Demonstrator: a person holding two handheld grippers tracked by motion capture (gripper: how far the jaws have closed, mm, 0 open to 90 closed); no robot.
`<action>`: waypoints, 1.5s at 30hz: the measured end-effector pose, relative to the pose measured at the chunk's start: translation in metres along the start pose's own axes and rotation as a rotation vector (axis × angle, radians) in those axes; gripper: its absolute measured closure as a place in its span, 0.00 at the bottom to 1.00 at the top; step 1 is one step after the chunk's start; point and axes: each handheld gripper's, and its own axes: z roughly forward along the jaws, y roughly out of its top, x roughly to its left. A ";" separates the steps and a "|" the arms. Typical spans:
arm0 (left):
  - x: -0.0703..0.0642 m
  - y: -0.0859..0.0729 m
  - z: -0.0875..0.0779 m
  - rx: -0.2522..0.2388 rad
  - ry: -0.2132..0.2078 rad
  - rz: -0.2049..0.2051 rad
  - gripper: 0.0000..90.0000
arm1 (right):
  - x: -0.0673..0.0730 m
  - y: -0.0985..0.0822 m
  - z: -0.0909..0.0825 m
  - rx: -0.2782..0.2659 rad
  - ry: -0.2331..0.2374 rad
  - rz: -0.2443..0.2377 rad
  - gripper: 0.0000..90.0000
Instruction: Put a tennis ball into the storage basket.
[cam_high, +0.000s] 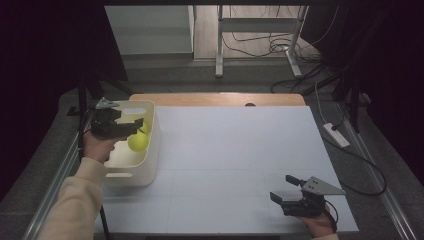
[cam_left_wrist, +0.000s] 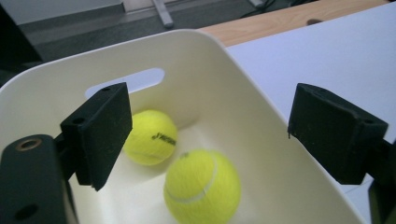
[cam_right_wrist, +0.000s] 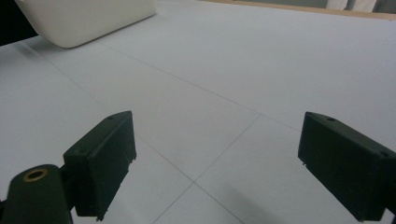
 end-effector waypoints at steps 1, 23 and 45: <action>0.000 0.000 0.000 0.000 0.000 0.000 0.15 | 0.000 0.000 0.000 0.000 0.000 0.000 0.12; -0.013 0.000 -0.012 -0.088 -0.144 -0.006 0.11 | -0.003 -0.001 -0.002 -0.003 0.000 0.007 0.12; -0.044 -0.013 -0.027 -0.180 -0.301 0.041 0.11 | 0.002 0.000 0.005 0.009 0.014 -0.009 0.12</action>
